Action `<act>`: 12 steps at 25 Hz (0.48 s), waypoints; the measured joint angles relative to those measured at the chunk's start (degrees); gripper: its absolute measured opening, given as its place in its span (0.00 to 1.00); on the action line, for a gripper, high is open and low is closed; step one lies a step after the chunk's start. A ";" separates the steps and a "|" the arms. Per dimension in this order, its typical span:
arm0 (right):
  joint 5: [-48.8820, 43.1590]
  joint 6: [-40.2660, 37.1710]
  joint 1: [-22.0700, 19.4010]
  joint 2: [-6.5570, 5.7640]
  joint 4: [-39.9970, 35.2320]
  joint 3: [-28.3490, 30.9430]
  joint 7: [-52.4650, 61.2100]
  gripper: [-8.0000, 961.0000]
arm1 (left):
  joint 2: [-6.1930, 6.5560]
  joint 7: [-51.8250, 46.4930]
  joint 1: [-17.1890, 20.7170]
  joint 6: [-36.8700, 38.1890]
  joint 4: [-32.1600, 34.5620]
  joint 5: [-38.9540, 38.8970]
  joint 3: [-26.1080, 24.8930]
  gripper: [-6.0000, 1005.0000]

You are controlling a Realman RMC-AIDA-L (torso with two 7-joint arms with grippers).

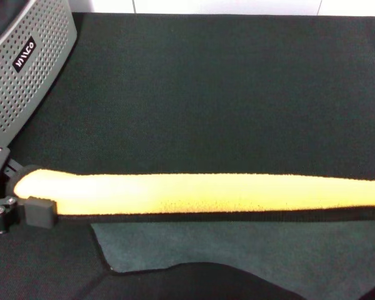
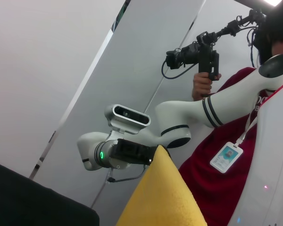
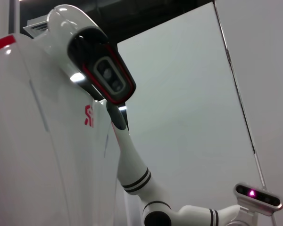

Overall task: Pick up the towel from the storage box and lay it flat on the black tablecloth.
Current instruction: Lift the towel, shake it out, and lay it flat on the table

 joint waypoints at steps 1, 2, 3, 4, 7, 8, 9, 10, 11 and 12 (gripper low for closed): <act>-0.42 0.00 -0.33 -0.10 -0.36 0.41 0.03 0.02 | 0.02 -0.13 0.11 0.00 0.05 0.00 0.01 0.04; -1.33 0.00 -0.91 -0.25 -1.07 1.65 0.32 0.02 | 0.04 -0.25 0.56 0.02 0.20 -0.08 0.03 0.04; -2.34 0.00 -1.38 -0.31 -1.68 3.04 0.67 0.02 | 0.04 -0.25 0.64 0.02 0.25 -0.11 0.03 0.04; -3.47 0.00 -1.82 -0.34 -2.28 4.58 1.08 0.02 | 0.04 -0.27 0.73 0.02 0.28 -0.15 0.03 0.04; -11.49 0.01 -3.95 0.05 -5.52 13.64 4.51 0.02 | 0.10 -0.56 0.94 0.02 0.59 -0.44 0.07 0.04; -13.00 0.01 -4.29 0.26 -6.04 15.70 5.19 0.02 | 0.14 -0.69 1.02 0.02 0.83 -0.54 0.09 0.04; -15.36 0.03 -4.74 0.65 -6.56 18.33 6.14 0.02 | 0.18 -0.83 1.11 0.03 1.08 -0.61 0.10 0.04; -17.96 0.05 -5.18 1.13 -6.95 21.38 7.06 0.02 | 0.22 -0.88 1.16 0.03 1.18 -0.61 0.08 0.04; -21.86 0.09 -5.68 1.98 -7.11 25.74 8.20 0.02 | 0.25 -0.88 1.13 0.01 1.19 -0.50 -0.01 0.04; -21.86 0.09 -5.68 1.98 -7.11 25.74 8.20 0.02 | 0.28 -0.84 1.01 -0.01 1.04 -0.26 -0.16 0.04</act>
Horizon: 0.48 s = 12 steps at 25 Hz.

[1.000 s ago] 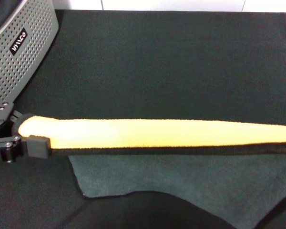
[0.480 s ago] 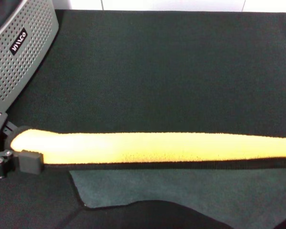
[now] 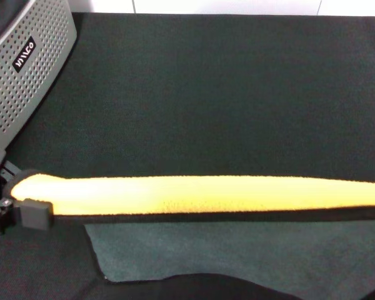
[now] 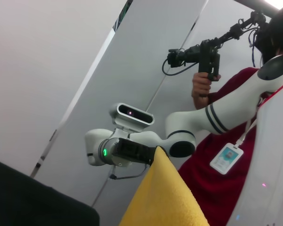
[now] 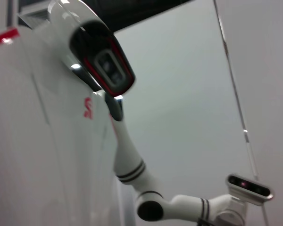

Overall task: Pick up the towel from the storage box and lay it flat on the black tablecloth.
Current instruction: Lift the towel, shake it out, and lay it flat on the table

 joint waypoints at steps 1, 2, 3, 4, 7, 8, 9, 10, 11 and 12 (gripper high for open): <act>-3.25 0.07 -0.14 0.94 0.00 3.80 0.76 0.02 | -0.01 0.07 -0.14 -0.04 -0.34 0.21 -0.11 0.04; -5.51 0.12 -0.05 1.56 0.13 6.16 1.17 0.02 | -0.11 0.25 -0.49 -0.11 -1.01 0.63 -0.21 0.04; -8.43 0.22 0.15 2.29 0.32 9.04 1.67 0.03 | -0.26 0.41 -0.87 -0.20 -1.80 1.01 -0.30 0.04; -10.21 0.31 0.31 2.75 0.45 10.81 1.95 0.03 | -0.40 0.55 -1.42 -0.24 -2.75 1.53 -0.52 0.04; -16.69 1.05 0.81 4.40 0.65 18.54 2.85 0.03 | -1.26 1.03 -2.95 -0.31 -5.54 4.32 -2.78 0.04; -18.66 1.53 1.01 4.78 0.65 20.84 3.31 0.03 | -1.65 1.19 -3.32 -0.32 -6.28 5.41 -3.87 0.04; -20.41 2.12 1.21 5.06 0.63 22.76 3.79 0.03 | -2.12 1.35 -3.79 -0.33 -7.12 6.81 -5.20 0.04; -22.05 2.74 1.44 5.28 0.62 24.41 4.23 0.03 | -2.59 1.53 -4.36 -0.32 -7.98 8.21 -6.63 0.04; -22.85 3.21 1.61 5.39 0.61 25.31 4.56 0.03 | -3.07 1.68 -4.95 -0.34 -8.79 9.48 -7.90 0.04; -23.92 3.99 1.86 5.50 0.61 26.48 5.00 0.03 | -3.32 1.78 -5.29 -0.33 -9.27 10.00 -8.42 0.04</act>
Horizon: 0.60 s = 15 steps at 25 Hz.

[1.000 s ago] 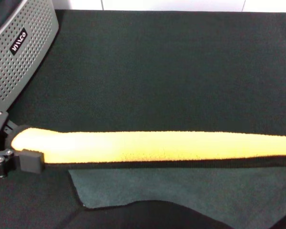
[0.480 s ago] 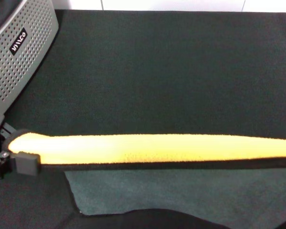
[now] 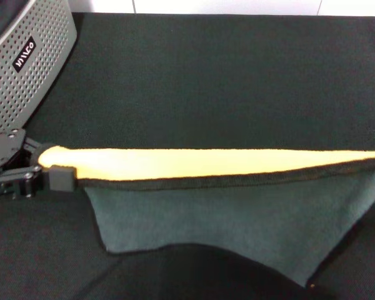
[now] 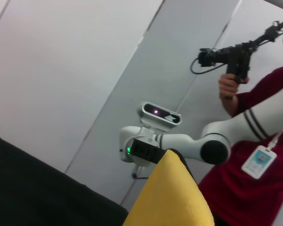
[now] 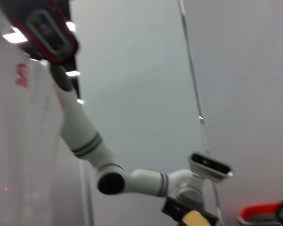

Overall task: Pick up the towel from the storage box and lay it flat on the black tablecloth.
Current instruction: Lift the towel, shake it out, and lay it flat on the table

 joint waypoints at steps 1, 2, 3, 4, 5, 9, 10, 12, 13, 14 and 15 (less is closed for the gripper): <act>-0.43 0.55 0.19 0.03 0.02 0.44 0.22 0.03 | -0.25 0.13 -0.47 0.00 -0.61 0.47 -0.51 0.04; -0.66 1.24 0.39 0.04 0.03 0.71 0.39 0.03 | -0.39 0.23 -0.95 -0.03 -1.19 0.75 -0.77 0.04; -0.77 1.98 0.54 0.03 0.03 0.83 0.50 0.03 | -0.56 0.31 -1.46 -0.07 -1.81 0.98 -1.08 0.04; -0.79 2.76 0.71 -0.04 0.03 0.92 0.58 0.03 | -0.69 0.34 -1.87 -0.12 -2.35 1.21 -1.44 0.04; -0.80 3.46 0.83 -0.09 0.03 0.99 0.65 0.03 | -0.81 0.35 -2.22 -0.16 -2.80 1.38 -1.79 0.04; -0.87 6.27 1.38 -0.27 0.01 1.25 0.74 0.03 | -1.74 0.36 -3.43 -0.37 -4.13 3.21 -4.82 0.04; -0.89 7.12 1.49 -0.34 0.00 1.27 0.77 0.03 | -2.07 0.37 -3.74 -0.41 -4.64 4.26 -5.92 0.04; -0.91 8.76 1.56 -0.43 -0.08 1.29 0.80 0.03 | -2.78 0.38 -4.41 -0.46 -5.63 6.63 -8.81 0.04; -0.95 9.45 1.57 -0.46 -0.12 1.29 0.80 0.03 | -3.24 0.38 -4.70 -0.47 -6.08 8.00 -10.32 0.04; -1.04 10.20 1.57 -0.49 -0.17 1.30 0.81 0.03 | -3.72 0.39 -4.90 -0.49 -6.45 9.26 -11.68 0.04; -1.20 10.95 1.60 -0.50 -0.22 1.30 0.81 0.03 | -4.28 0.39 -5.10 -0.50 -6.84 10.70 -13.39 0.04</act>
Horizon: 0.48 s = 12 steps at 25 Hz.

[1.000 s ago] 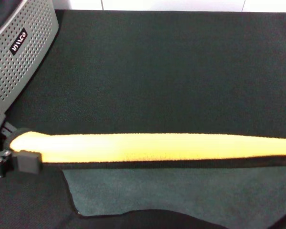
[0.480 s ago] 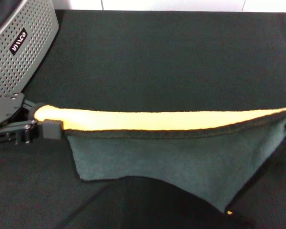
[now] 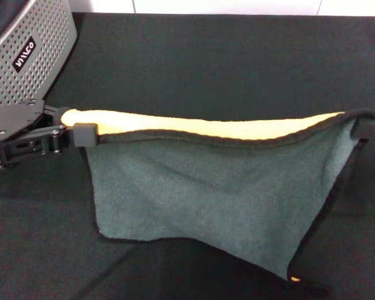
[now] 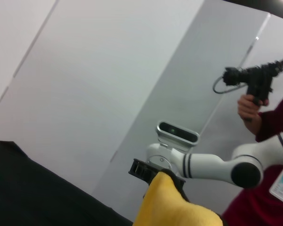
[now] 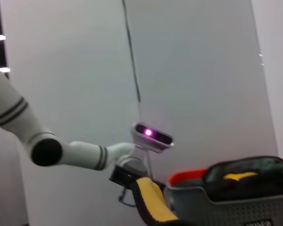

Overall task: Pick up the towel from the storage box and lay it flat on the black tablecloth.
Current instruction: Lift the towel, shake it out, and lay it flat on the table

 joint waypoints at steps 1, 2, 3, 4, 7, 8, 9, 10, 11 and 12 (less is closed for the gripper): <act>-0.17 0.62 0.04 -0.01 -0.02 0.01 0.00 0.03 | -0.44 -0.02 -0.09 -0.03 -0.22 1.06 -1.14 0.04; -0.45 1.49 0.12 -0.02 -0.04 0.02 0.01 0.03 | -0.85 -0.04 -0.17 -0.05 -0.47 2.25 -2.42 0.04; -0.66 2.13 0.23 -0.02 -0.04 0.02 0.01 0.03 | -1.22 -0.08 -0.21 -0.09 -0.70 3.13 -3.43 0.04; -0.90 2.77 0.39 -0.04 -0.01 0.03 0.01 0.03 | -1.50 -0.12 -0.21 -0.11 -0.86 3.97 -4.42 0.04; -1.35 4.00 0.73 -0.18 0.11 0.19 -0.02 0.03 | -2.19 -0.20 -0.11 -0.17 -1.19 5.39 -6.45 0.04; -1.36 4.20 0.76 -0.26 0.10 0.45 -0.08 0.03 | -2.30 -0.25 -0.04 -0.18 -1.19 5.42 -6.64 0.04; -1.38 4.53 0.76 -0.32 0.01 1.06 -0.16 0.03 | -2.35 -0.29 0.03 -0.19 -1.20 5.34 -6.75 0.04; -1.39 4.83 0.77 -0.36 -0.11 1.61 -0.24 0.03 | -2.48 -0.34 0.13 -0.20 -1.22 5.28 -7.28 0.04; -1.39 5.25 0.77 -0.36 -0.22 2.19 -0.34 0.03 | -2.61 -0.36 0.27 -0.20 -1.28 5.25 -7.93 0.04; -1.38 5.51 0.77 -0.38 -0.29 2.57 -0.43 0.03 | -2.66 -0.35 0.35 -0.20 -1.35 5.25 -8.32 0.04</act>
